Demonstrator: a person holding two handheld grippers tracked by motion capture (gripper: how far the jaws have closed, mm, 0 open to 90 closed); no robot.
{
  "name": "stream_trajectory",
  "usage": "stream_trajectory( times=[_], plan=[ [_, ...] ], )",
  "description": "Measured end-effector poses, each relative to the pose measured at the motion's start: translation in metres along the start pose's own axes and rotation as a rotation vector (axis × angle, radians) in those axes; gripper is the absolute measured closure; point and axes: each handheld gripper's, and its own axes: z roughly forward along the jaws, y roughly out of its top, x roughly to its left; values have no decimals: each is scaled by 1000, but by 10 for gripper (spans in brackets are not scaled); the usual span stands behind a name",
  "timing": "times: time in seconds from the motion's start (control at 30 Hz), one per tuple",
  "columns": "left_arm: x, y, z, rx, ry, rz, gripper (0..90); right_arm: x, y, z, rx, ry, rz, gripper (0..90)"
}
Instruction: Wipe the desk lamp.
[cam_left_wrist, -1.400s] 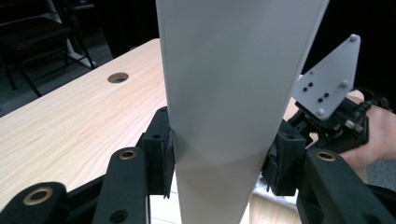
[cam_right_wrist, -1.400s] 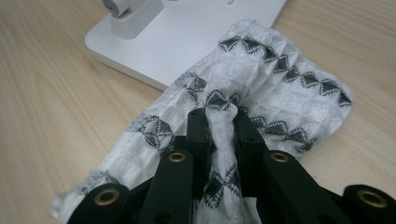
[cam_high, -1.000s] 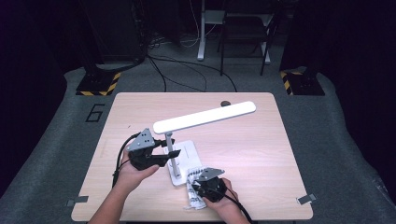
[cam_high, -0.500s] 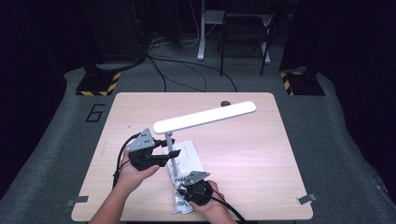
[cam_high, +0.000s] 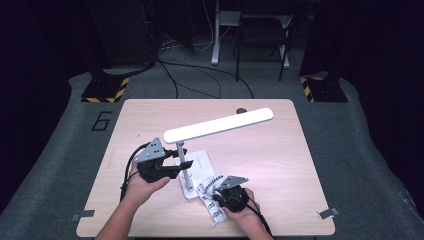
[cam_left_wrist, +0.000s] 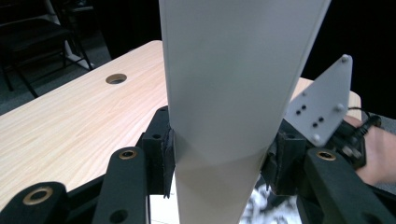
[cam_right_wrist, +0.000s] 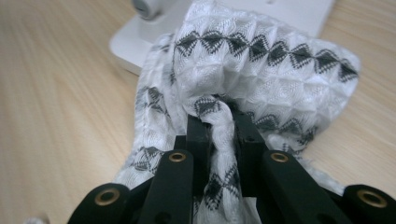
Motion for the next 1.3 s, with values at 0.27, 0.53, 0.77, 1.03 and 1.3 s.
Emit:
stream_trajectory(
  times=[0.27,0.53,0.77,1.03,1.3],
  plan=[
    [-1,0,1,-6,10,0,528,-5,-1,-3,-1,-56,15,799],
    [-2,0,1,-4,16,-3,528,17,7,9,-8,-14,-27,801],
    [-2,0,1,-3,16,-7,528,44,19,27,-11,71,-88,799],
    [-3,0,1,-3,20,-9,528,46,20,29,-5,97,-119,800],
    [-2,-1,1,-8,11,-15,527,29,15,18,6,54,-74,799]
  ],
)
